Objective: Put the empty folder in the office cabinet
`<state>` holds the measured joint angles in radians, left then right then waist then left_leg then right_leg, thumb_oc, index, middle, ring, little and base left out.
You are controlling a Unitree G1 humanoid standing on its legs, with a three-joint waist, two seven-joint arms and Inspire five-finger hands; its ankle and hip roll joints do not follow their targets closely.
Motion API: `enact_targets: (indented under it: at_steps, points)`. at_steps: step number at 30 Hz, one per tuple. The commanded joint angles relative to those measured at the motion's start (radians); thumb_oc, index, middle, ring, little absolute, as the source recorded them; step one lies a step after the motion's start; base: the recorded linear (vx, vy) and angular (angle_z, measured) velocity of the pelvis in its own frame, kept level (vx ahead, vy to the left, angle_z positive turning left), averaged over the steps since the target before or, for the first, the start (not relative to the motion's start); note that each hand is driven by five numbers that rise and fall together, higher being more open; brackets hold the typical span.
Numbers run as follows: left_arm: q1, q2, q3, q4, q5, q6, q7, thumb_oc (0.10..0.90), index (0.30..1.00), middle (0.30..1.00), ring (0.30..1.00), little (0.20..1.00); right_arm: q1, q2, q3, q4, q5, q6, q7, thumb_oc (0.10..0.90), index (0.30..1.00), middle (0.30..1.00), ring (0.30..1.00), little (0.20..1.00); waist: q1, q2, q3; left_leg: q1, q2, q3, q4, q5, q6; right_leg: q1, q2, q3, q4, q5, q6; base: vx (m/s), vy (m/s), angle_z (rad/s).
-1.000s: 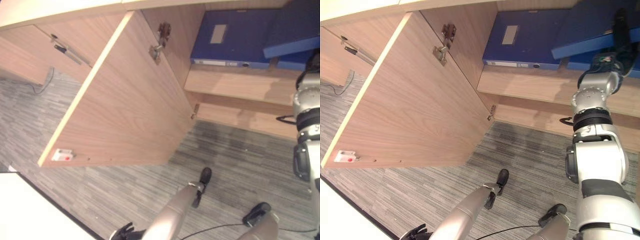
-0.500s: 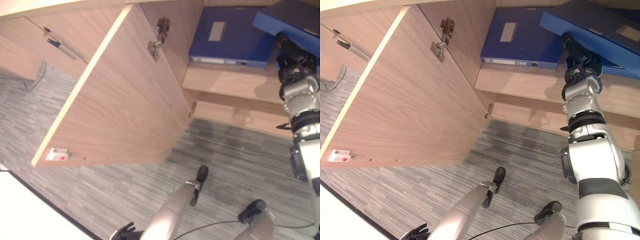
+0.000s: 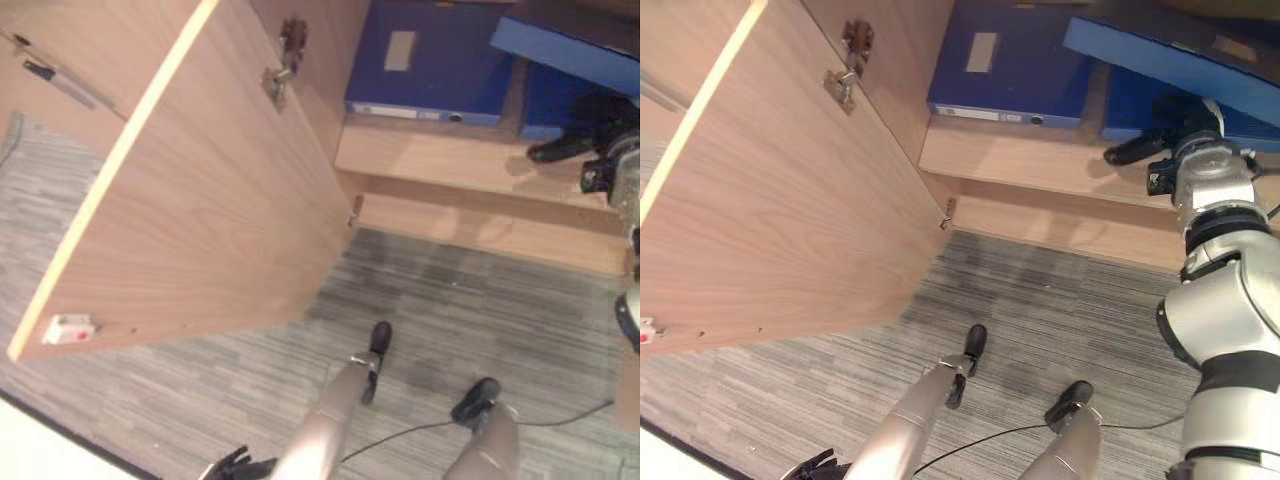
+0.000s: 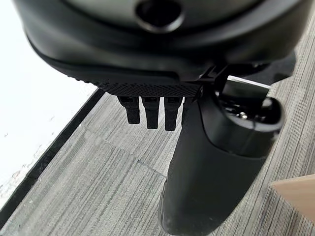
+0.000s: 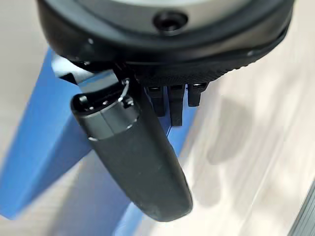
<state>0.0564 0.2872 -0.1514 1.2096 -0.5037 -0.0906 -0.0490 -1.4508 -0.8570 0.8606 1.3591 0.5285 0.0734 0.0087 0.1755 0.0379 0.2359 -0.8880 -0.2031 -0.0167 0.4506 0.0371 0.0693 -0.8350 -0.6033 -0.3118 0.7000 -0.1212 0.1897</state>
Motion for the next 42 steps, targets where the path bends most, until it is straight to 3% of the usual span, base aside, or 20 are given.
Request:
enact_targets:
  at_steps: [1,4,14,17,21,25,29,30,34,42]
  points:
    - [0.066,0.092,0.061,0.152,0.017,0.006,0.017,0.8,0.9,0.9,0.9,0.9,-0.209,-0.112,0.095,-0.097,-0.279,-0.058,-0.016,0.8,0.9,0.9,0.9,0.9,0.034,0.011,-0.019,0.117,-0.016,0.01,-0.103,-0.149,-0.018,-0.048,0.009,-0.02,0.107,0.058,0.027,-0.01,0.018,-0.12]
    - [0.07,0.076,0.07,0.157,0.011,0.001,0.011,0.8,0.9,0.9,0.9,0.9,-0.251,-0.123,0.156,-0.155,-0.355,-0.065,-0.026,0.8,0.9,0.9,0.9,0.9,0.017,0.005,-0.016,0.124,-0.013,0.014,-0.118,-0.146,-0.017,-0.051,0.013,-0.013,0.099,0.071,0.03,-0.01,0.024,-0.15]
    - [0.072,0.055,0.063,0.166,-0.008,-0.005,-0.005,0.8,0.9,0.9,0.9,0.9,-0.27,-0.095,0.227,-0.213,-0.375,-0.074,0.037,0.8,0.9,0.9,0.9,0.9,-0.001,-0.001,-0.011,0.137,-0.005,0.02,-0.145,-0.136,-0.015,-0.053,0.013,-0.011,0.089,0.1,0.032,0.0,0.006,-0.06]
    - [0.072,0.051,0.061,0.168,-0.006,-0.003,-0.011,0.8,0.9,0.9,0.9,0.9,-0.262,-0.098,0.233,-0.245,-0.356,-0.082,0.053,0.8,0.9,0.9,0.9,0.9,-0.002,-0.003,-0.008,0.139,-0.004,0.019,-0.149,-0.134,-0.015,-0.055,0.014,-0.009,0.087,0.103,0.032,0.0,0.0,0.0]
    - [0.077,0.054,0.078,0.174,-0.011,-0.003,-0.023,0.8,0.9,0.9,0.9,0.9,-0.212,-0.12,0.236,-0.408,-0.197,-0.104,0.134,0.8,0.9,0.9,0.9,0.9,-0.001,-0.009,0.0,0.145,0.0,0.021,-0.152,-0.131,-0.017,-0.055,0.017,-0.007,0.085,0.114,0.034,0.0,-0.004,-0.03]
    - [0.075,0.049,0.092,0.158,-0.027,-0.01,-0.036,0.8,0.9,0.9,0.9,0.9,-0.196,-0.145,0.314,-0.495,-0.203,-0.1,0.203,0.8,0.9,0.9,0.9,0.9,0.002,-0.014,0.006,0.148,0.002,0.02,-0.152,-0.131,-0.02,-0.053,0.01,-0.01,0.087,0.122,0.037,0.0,-0.007,-0.04]
    - [0.073,0.048,0.092,0.155,-0.031,-0.011,-0.038,0.8,0.9,0.9,0.9,0.9,-0.19,-0.148,0.331,-0.479,-0.221,-0.095,0.223,0.8,0.9,0.9,0.9,0.9,0.005,-0.015,0.009,0.15,0.003,0.019,-0.155,-0.13,-0.02,-0.052,0.009,-0.01,0.085,0.124,0.037,0.0,0.0,0.0]
    - [0.069,0.049,0.086,0.15,-0.028,-0.01,-0.041,0.8,0.9,0.9,0.9,0.9,-0.192,-0.154,0.368,-0.399,-0.341,-0.082,0.227,0.8,0.9,0.9,0.9,0.9,0.009,-0.017,0.01,0.153,0.002,0.015,-0.161,-0.127,-0.021,-0.049,0.006,-0.016,0.082,0.128,0.039,0.0,0.0,0.0]
    - [0.059,0.048,0.074,0.156,-0.026,-0.003,-0.036,0.8,0.9,0.9,0.9,0.9,-0.194,-0.134,0.356,-0.271,-0.506,-0.071,0.191,0.8,0.9,0.9,0.9,0.9,0.009,-0.02,0.014,0.155,-0.001,0.016,-0.164,-0.126,-0.016,-0.051,0.011,-0.007,0.077,0.131,0.038,0.0,0.003,0.04]
    - [0.051,0.049,0.065,0.155,-0.025,0.005,-0.033,0.8,0.9,0.9,0.9,0.9,-0.174,-0.103,0.278,-0.217,-0.536,-0.059,0.153,0.8,0.9,0.9,0.9,0.9,0.006,-0.019,0.018,0.156,-0.005,0.02,-0.164,-0.127,-0.009,-0.06,0.011,0.0,0.08,0.14,0.038,0.0,0.004,-0.04]
